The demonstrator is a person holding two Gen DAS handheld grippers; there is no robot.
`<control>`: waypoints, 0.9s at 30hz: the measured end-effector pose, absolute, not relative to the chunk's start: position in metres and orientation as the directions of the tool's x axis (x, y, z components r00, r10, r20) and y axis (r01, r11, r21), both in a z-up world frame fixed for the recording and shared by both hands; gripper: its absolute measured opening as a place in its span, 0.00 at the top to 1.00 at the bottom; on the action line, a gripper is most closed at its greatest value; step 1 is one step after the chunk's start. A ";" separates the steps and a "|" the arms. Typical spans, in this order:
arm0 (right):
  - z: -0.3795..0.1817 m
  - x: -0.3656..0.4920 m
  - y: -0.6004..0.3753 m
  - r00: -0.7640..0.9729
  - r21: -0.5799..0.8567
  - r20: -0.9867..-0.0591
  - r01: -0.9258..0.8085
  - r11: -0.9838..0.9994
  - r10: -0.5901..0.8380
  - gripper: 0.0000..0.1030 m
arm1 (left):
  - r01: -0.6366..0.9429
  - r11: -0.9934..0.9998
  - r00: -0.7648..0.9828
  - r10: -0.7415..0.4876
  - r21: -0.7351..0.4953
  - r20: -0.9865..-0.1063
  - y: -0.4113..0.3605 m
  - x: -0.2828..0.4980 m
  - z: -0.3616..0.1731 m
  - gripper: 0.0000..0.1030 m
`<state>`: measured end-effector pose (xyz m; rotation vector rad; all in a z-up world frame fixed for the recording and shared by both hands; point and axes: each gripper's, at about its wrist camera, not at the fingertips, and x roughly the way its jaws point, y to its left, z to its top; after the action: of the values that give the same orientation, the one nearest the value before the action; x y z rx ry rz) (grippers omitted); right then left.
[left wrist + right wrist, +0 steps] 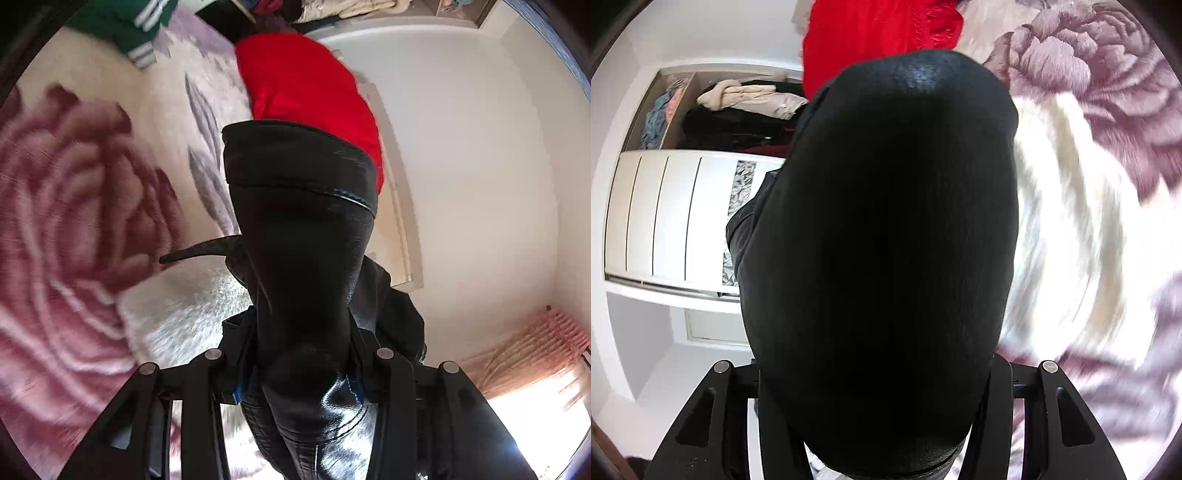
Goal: Fold large clothes
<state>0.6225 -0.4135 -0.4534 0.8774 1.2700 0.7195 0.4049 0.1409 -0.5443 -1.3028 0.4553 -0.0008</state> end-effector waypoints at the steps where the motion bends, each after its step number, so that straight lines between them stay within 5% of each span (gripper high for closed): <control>1: -0.464 0.634 -0.416 0.164 0.862 -0.502 0.021 0.506 0.849 0.47 | -0.255 0.268 0.908 -0.264 -0.929 -0.325 0.136 0.420 -0.559 0.64; 7: -0.550 0.741 -0.455 0.109 0.815 -0.580 0.062 0.577 0.807 0.45 | -0.292 0.311 0.853 -0.344 -0.905 -0.393 0.106 0.458 -0.622 0.61; 11: -0.605 0.731 -0.466 0.020 0.769 -0.626 0.176 0.614 0.779 0.26 | -0.281 0.344 0.825 -0.390 -0.896 -0.408 0.109 0.448 -0.624 0.57; 14: -0.594 0.726 -0.465 0.016 0.760 -0.637 0.175 0.625 0.770 0.22 | -0.309 0.346 0.778 -0.443 -0.886 -0.445 0.126 0.440 -0.615 0.56; 18: -0.559 0.714 -0.458 0.104 0.674 -0.737 0.167 0.719 0.667 0.20 | -0.352 0.529 0.733 -0.357 -0.772 -0.579 0.146 0.432 -0.574 0.56; 19: -0.545 0.706 -0.454 0.154 0.604 -0.796 0.165 0.779 0.585 0.18 | -0.355 0.590 0.717 -0.326 -0.725 -0.617 0.148 0.430 -0.560 0.53; 22: -0.508 0.656 -0.458 0.262 0.393 -0.902 0.172 0.903 0.342 0.18 | -0.332 0.714 0.712 -0.238 -0.616 -0.661 0.146 0.433 -0.528 0.00; 27: -0.477 0.596 -0.481 0.390 0.480 -0.844 0.245 0.843 0.367 0.19 | -0.146 0.889 0.689 -0.224 -0.434 -0.690 0.115 0.491 -0.475 0.00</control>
<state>0.5957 -0.4805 -0.4770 0.5989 1.1873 0.0840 0.4913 0.1149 -0.4753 -0.4869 0.8186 -0.0457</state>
